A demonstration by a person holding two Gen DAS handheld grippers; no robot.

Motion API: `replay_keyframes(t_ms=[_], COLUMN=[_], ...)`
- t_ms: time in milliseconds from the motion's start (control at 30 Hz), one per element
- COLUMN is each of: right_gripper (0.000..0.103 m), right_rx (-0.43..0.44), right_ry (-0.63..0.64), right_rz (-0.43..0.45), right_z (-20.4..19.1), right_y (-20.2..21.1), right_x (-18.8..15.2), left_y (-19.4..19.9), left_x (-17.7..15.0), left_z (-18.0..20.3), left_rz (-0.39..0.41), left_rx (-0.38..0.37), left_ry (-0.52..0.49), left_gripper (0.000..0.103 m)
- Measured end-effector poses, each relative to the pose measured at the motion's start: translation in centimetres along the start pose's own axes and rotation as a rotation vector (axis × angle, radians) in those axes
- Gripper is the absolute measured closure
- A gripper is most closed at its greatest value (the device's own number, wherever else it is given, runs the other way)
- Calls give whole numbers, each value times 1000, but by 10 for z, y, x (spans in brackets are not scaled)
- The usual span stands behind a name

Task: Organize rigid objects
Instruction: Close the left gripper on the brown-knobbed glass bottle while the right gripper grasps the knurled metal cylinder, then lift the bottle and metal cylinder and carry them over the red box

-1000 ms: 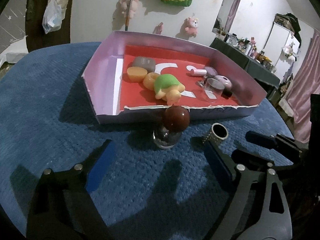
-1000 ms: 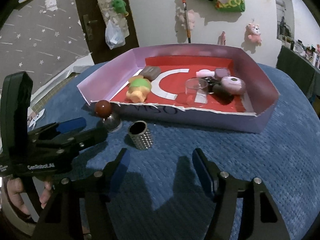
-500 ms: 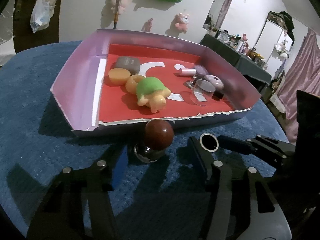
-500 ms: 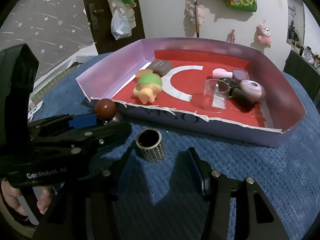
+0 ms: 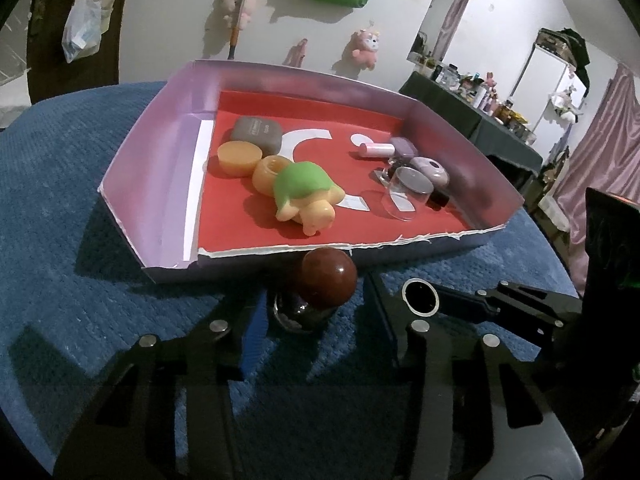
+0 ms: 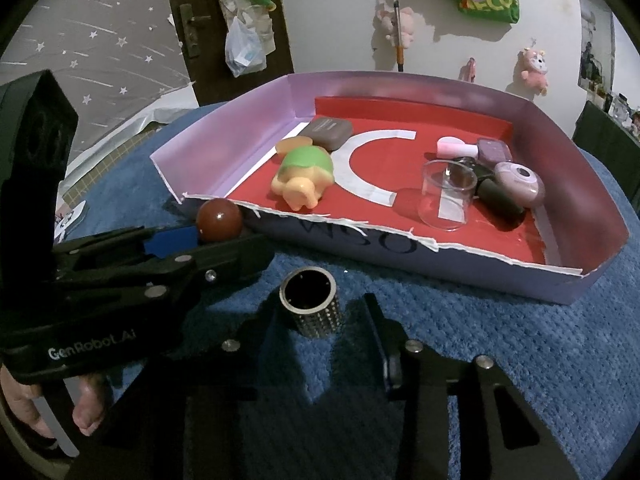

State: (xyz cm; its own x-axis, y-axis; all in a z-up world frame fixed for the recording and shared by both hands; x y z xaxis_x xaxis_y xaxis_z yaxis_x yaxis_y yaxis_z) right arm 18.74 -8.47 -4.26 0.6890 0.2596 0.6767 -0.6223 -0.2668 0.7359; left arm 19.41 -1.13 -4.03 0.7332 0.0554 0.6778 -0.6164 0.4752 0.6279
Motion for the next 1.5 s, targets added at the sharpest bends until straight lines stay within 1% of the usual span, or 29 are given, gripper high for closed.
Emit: replay_keyframes(t_ms=[267,333,400,467,567,667,767,1000,1267,1500], right_gripper=[67,70,75,75,75,75,75,75,75,75], right_rx=[2,3,12,12,13,17,18,3,-3,-1], right_ry=[-11,-14,-17,-16,-14,-15,-15,-34,-66,-84], right_rz=[1,2,3,3,5,6,11,24,15,25], right_z=[0,0,-1,-1,-2,-1,0,12,23,29], right_y=[-1,-1,-1,0,1,4,9,24,30,37], right_x=[2,2,2,2,1,-1,-2,-3,-13,-13], left_y=[-5,-4,-3,-2,-1,0,2,8,18,28], left_x=[0,0,0,0,-1,-2,-5,-13,-19,-19], left_z=[0,-1,-3,-5,-7,-6,-3,4,12,25], left_rz=[-14,-12,-6,-3,0,1,-2,-10,-10,2], left_rx=[29,25,29,14,-9,-13,-22,-39,-54,-69], left_ry=[-13,-5,2,17,34,34,30,28,20,-3], left_gripper=[60,61,67,69,70,70,73,73,73,73])
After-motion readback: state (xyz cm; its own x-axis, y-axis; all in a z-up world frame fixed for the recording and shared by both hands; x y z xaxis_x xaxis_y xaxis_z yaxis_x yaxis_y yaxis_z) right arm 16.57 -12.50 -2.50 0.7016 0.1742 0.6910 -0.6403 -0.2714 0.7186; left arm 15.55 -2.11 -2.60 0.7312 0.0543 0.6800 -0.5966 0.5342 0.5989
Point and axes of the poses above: each gripper's, at about its wrist camera, not at the fingertips, and y roughly against the way its jaws point, z to its right, x to its top, the point moved 9 cm from there along -y, roughly the way its jaws point, and after that the axes turned 9 degrees about -x, right-handed, at the moved point
